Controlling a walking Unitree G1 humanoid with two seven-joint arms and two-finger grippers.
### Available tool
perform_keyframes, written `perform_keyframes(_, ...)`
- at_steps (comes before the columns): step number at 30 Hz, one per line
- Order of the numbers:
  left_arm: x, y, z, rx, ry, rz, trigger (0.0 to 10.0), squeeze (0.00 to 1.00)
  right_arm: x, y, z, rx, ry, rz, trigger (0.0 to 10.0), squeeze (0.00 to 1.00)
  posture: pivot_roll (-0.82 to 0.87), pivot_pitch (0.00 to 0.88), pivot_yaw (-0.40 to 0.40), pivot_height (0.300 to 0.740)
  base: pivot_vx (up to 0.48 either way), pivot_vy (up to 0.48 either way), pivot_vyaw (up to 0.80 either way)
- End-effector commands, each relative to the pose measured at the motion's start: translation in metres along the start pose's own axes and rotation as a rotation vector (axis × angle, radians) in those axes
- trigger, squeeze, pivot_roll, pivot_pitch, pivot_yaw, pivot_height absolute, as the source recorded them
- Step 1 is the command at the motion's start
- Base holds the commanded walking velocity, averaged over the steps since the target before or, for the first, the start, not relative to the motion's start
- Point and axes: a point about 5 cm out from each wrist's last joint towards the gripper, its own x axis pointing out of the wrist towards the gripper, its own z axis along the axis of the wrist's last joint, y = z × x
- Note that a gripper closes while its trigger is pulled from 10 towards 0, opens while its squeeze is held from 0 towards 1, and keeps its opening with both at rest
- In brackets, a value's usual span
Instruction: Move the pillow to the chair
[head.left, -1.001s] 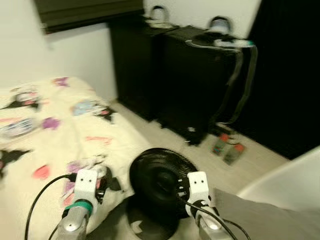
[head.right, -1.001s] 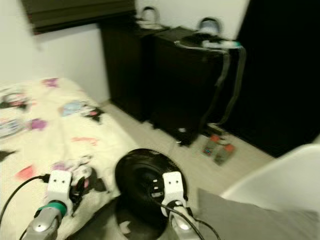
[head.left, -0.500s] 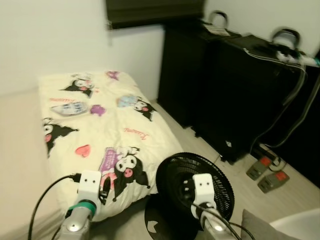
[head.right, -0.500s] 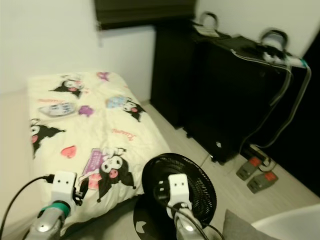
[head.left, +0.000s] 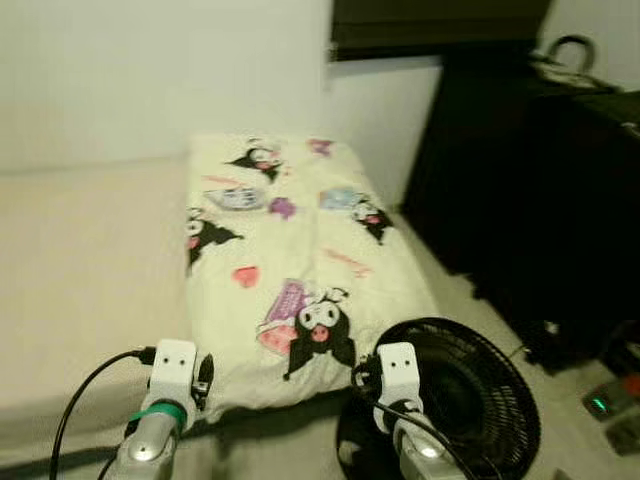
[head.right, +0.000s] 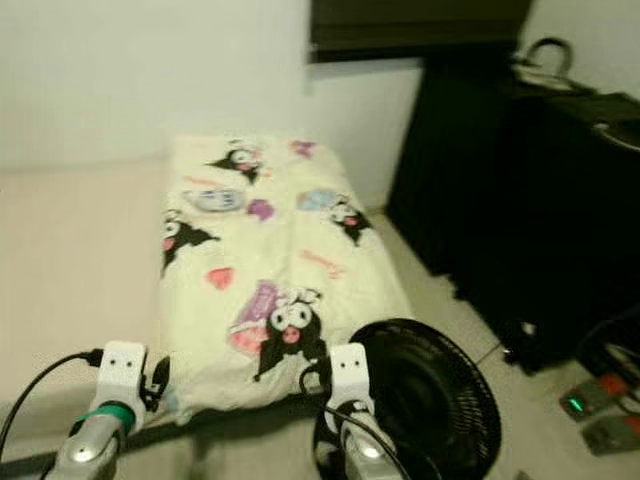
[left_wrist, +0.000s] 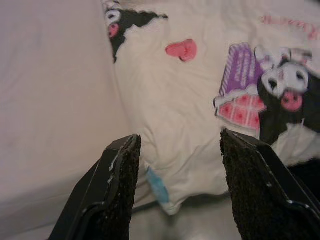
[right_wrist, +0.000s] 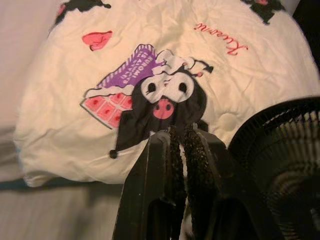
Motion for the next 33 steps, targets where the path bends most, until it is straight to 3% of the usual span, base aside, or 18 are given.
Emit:
perform_keyframes(1, -0.005, 0.007, -0.013, 0.011, 0.053, 0.025, 10.0, 0.00, -0.001, 0.003, -0.005, 0.021, 0.018, 0.005, 10.0, 0.00, -0.02, 0.034, 0.002, 0.740, 0.000, 0.000, 0.80)
perform_keyframes(14, -0.006, 0.004, -0.009, 0.004, 0.023, 0.014, 10.0, 0.00, -0.001, 0.004, -0.005, 0.019, 0.021, 0.021, 10.0, 0.00, -0.01, 0.020, -0.011, 0.740, 0.000, 0.000, 0.80)
perform_keyframes(28, 0.003, -0.007, 0.006, -0.007, -0.041, -0.060, 10.0, 0.00, 0.003, -0.003, -0.003, 0.081, 0.021, -0.050, 10.0, 0.00, -0.02, 0.025, 0.007, 0.740, 0.000, 0.000, 0.00)
perform_keyframes(33, 0.007, -0.010, 0.012, -0.016, -0.055, -0.087, 10.0, 0.00, 0.002, -0.005, -0.003, 0.097, 0.014, -0.066, 10.0, 0.00, -0.03, 0.021, 0.021, 0.740, 0.288, 0.000, 0.00)
